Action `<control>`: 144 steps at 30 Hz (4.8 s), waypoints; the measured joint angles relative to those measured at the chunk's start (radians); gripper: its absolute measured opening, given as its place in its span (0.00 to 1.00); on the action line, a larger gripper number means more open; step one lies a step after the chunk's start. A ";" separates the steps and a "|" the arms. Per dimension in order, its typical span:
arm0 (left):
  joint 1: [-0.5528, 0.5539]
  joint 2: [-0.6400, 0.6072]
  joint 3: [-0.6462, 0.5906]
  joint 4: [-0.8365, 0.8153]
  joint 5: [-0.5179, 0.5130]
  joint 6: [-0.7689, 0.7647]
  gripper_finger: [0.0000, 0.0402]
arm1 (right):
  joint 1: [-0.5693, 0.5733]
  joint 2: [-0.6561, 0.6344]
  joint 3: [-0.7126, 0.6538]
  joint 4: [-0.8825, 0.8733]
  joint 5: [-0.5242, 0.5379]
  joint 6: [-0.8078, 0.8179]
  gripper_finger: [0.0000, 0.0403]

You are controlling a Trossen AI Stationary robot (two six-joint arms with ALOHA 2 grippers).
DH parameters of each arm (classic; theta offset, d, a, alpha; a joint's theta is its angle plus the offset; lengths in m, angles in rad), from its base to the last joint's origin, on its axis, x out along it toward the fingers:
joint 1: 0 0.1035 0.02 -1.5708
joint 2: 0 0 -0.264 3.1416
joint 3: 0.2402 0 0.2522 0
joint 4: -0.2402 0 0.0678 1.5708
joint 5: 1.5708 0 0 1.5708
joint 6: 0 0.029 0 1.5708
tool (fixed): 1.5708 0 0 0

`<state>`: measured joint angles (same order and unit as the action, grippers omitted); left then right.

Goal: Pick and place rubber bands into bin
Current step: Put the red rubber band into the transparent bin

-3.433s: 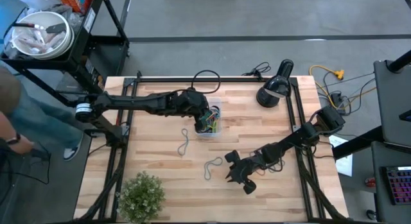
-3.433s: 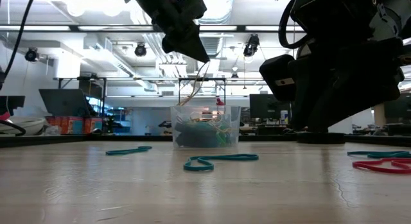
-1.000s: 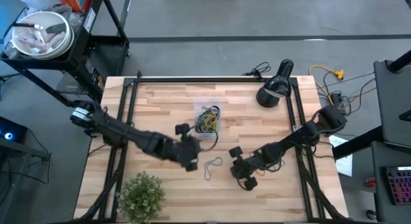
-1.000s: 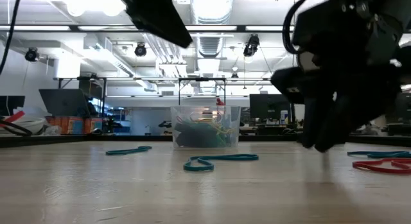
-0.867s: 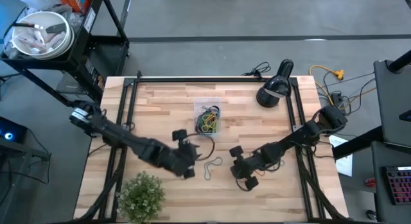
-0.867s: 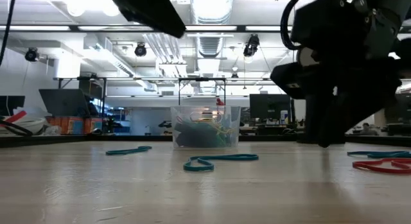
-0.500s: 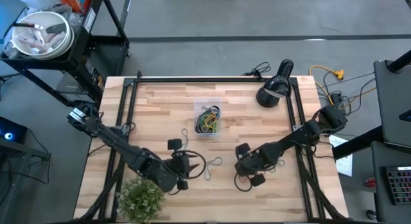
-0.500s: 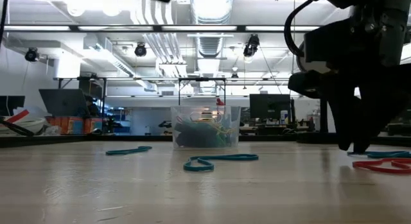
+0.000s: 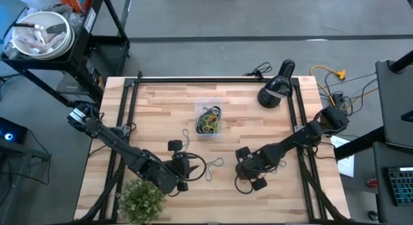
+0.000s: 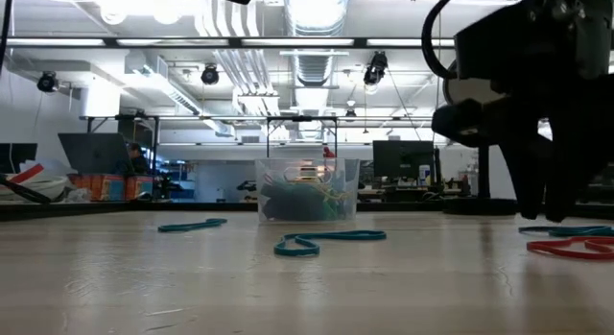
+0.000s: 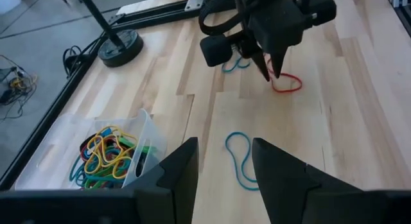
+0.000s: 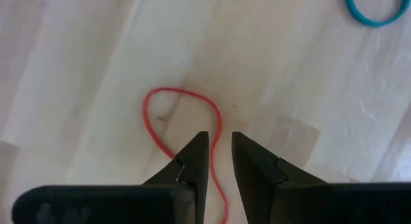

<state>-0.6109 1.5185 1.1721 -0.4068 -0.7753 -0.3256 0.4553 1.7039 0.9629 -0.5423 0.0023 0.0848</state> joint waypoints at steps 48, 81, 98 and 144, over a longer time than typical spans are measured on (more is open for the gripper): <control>-0.007 -0.001 -0.001 0.005 0.002 -0.011 0.33 | 0.003 0.052 -0.027 0.027 -0.026 0.031 0.16; -0.013 -0.001 -0.001 0.005 0.003 -0.011 0.33 | 0.027 0.012 0.069 -0.020 0.081 -0.042 0.02; -0.013 -0.001 -0.001 0.005 0.003 -0.011 0.33 | 0.032 0.007 0.178 -0.096 0.383 -0.139 0.02; -0.071 -0.016 -0.001 -0.031 0.002 -0.006 0.33 | -0.286 0.004 0.340 0.154 0.798 -0.643 0.02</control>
<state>-0.6823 1.5024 1.1709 -0.4374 -0.7734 -0.3313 0.1690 1.7081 1.3025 -0.3886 0.8003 -0.5581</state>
